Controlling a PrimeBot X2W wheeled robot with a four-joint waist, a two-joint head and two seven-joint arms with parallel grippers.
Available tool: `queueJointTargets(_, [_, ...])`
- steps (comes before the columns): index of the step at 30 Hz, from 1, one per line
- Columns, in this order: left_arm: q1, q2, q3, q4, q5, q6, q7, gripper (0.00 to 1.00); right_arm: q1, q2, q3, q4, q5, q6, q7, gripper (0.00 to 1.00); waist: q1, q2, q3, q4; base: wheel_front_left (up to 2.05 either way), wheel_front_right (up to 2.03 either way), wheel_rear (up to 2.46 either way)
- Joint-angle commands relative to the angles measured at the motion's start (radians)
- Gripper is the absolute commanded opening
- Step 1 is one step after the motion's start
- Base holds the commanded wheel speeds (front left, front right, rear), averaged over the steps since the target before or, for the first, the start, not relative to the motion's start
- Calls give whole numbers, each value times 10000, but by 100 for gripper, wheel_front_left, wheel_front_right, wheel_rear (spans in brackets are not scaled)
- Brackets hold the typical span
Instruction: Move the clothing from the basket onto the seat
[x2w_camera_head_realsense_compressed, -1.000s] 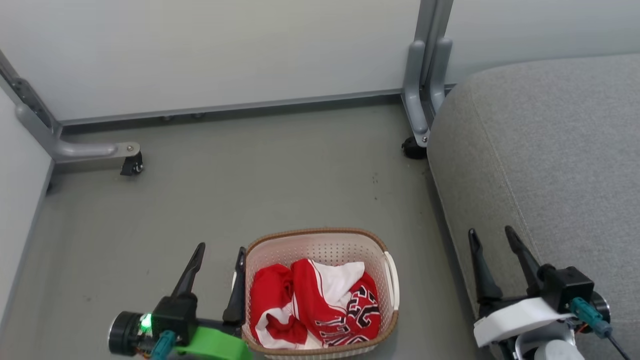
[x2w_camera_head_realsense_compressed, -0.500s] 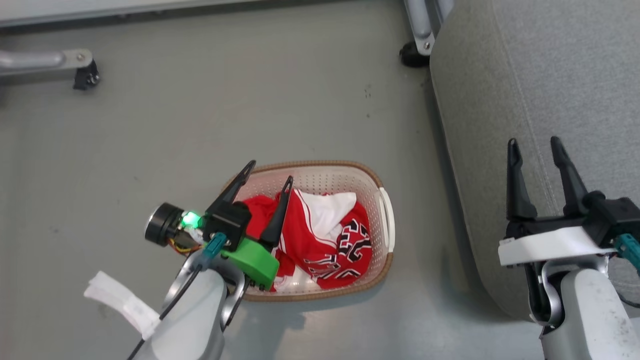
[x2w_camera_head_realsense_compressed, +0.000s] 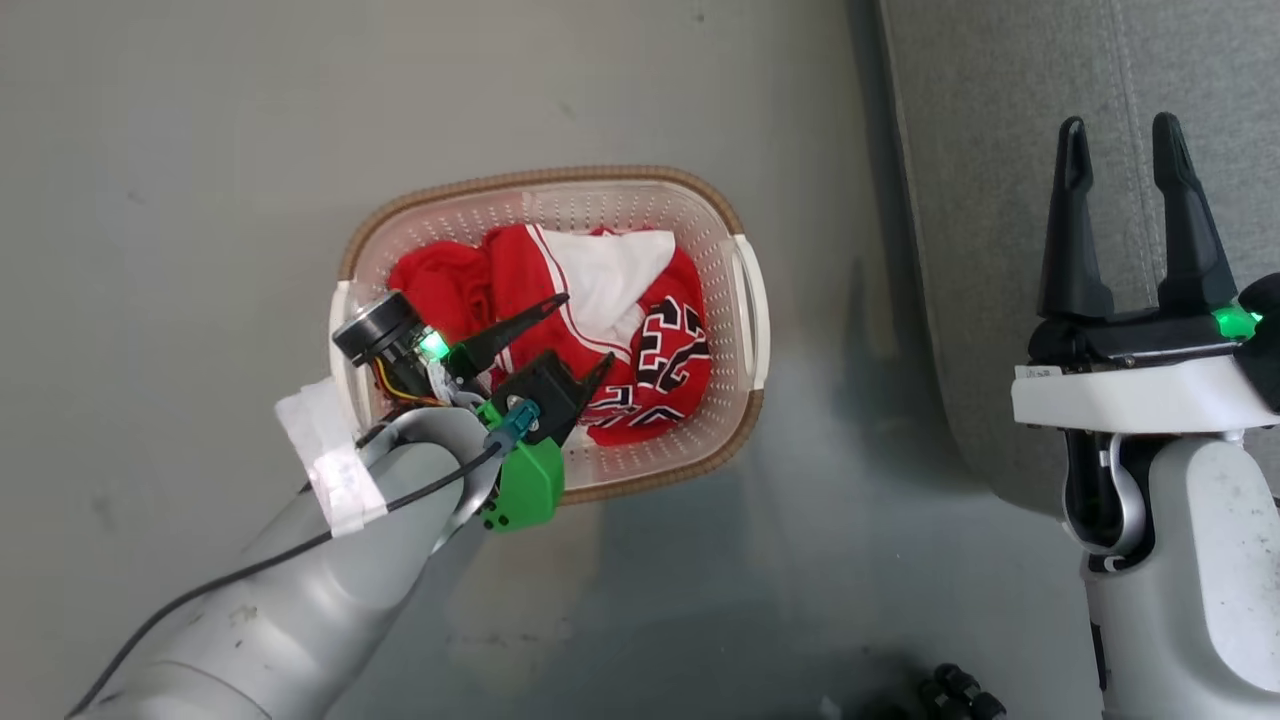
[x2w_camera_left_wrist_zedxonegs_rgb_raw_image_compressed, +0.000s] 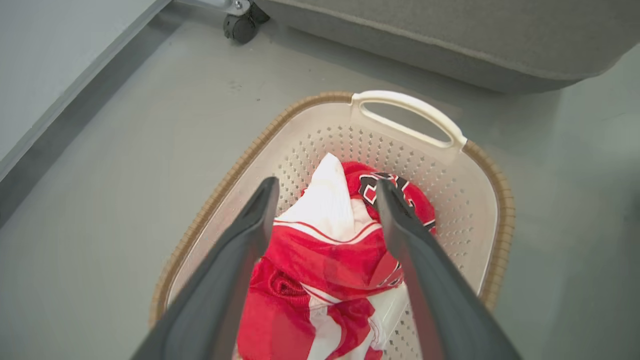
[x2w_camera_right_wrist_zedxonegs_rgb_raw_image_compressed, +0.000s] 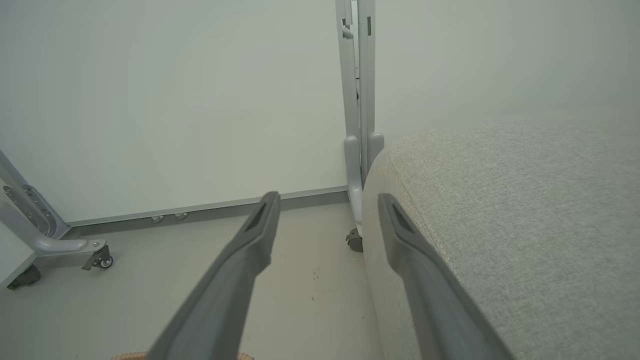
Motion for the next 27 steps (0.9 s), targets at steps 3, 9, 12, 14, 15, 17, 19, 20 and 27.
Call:
queueJointTargets(3, [-1010, 163, -1161, 590, -523, -20, 1, 100, -376, -14, 167, -321, 161, -3, -31, 100, -2, 0, 1566, -755, 0, 0, 0])
queueJointTargets(9, [-2107, 145, -3092, 1643, -1148, -21, 19, 100, -599, -10, 349, -752, 371, -3, -32, 100, -2, 0, 2234, -951, 0, 0, 0])
queueJointTargets(12, [-2307, 71, -3578, 2076, -1051, -21, 202, 100, -749, -14, 424, -818, 504, -3, -32, 100, -2, 0, 2483, -1071, 0, 0, 0])
queueJointTargets(14, [-2460, 40, -3659, 2327, -825, -22, 372, 100, -830, -13, 482, -851, 560, -3, -32, 100, -2, 0, 2660, -1161, 0, 0, 0])
queueJointTargets(15, [-2398, 5, -3674, 2429, -591, -22, 483, 100, -858, -11, 514, -870, 600, -3, -32, 100, -2, 0, 2748, -1213, 0, 0, 0])
queueJointTargets(17, [-2275, -33, -3676, 2611, -246, -22, 669, 100, -968, -13, 559, -923, 663, -3, -32, 100, -2, 0, 2913, -1311, 0, 0, 0])
queueJointTargets(19, [-2177, -32, -3672, 2780, -9, -22, 811, 100, -1054, -11, 623, -965, 709, -3, -31, 100, -2, 0, 3052, -1404, 0, 0, 0])
queueJointTargets(20, [-2116, -24, -3677, 2889, 262, -22, 868, 100, -1079, -11, 664, -957, 738, -3, -32, 100, -2, 0, 3125, -1461, 0, 0, 0])
queueJointTargets(27, [-2521, -17, -3678, 3721, 968, -22, 821, 100, -1096, -13, 798, -1016, 869, -3, -31, 100, -2, 0, 3502, -1759, 0, 0, 0])
